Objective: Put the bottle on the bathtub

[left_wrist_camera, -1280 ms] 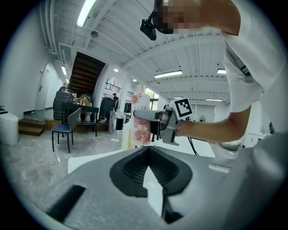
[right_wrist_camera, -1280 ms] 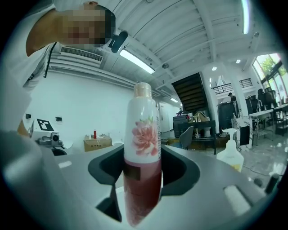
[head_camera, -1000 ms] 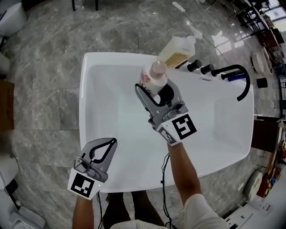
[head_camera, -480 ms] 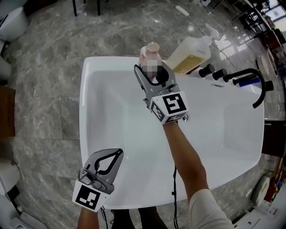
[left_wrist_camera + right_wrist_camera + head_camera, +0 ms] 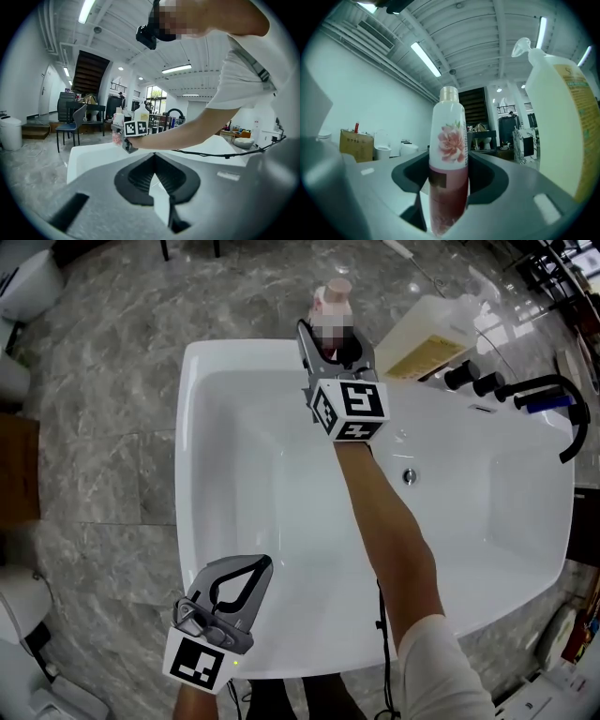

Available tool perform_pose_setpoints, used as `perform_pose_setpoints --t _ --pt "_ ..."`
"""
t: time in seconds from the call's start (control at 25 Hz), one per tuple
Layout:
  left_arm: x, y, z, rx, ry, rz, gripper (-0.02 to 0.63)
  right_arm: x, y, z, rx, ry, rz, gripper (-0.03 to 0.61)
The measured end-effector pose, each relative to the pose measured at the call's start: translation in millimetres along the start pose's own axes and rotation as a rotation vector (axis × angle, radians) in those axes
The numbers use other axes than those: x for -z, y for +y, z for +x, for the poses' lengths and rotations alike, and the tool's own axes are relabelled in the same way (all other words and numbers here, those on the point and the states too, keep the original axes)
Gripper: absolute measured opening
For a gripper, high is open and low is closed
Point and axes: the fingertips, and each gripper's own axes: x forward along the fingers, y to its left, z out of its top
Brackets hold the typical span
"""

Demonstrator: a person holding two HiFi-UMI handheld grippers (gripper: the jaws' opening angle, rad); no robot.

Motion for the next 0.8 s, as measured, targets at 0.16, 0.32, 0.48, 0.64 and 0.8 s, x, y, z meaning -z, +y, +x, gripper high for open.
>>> perform_pose_setpoints --t 0.16,0.32,0.48,0.64,0.8 --pt "-2 -1 2 -0.006 -0.018 -0.029 0.003 2 0 1 -0.022 -0.035 0.045 0.244" --pt "-3 -11 7 0.026 -0.007 0.004 0.002 20 0 2 -0.069 0.058 0.060 0.239" --pt "-4 -12 5 0.019 -0.018 -0.010 0.002 24 2 -4 -0.080 0.066 0.075 0.241" --pt "-1 -11 6 0.005 -0.020 -0.032 0.002 19 5 -25 -0.075 0.071 0.053 0.228" --pt "-6 -13 7 -0.003 -0.036 -0.048 0.002 3 21 -71 -0.097 0.037 0.048 0.175"
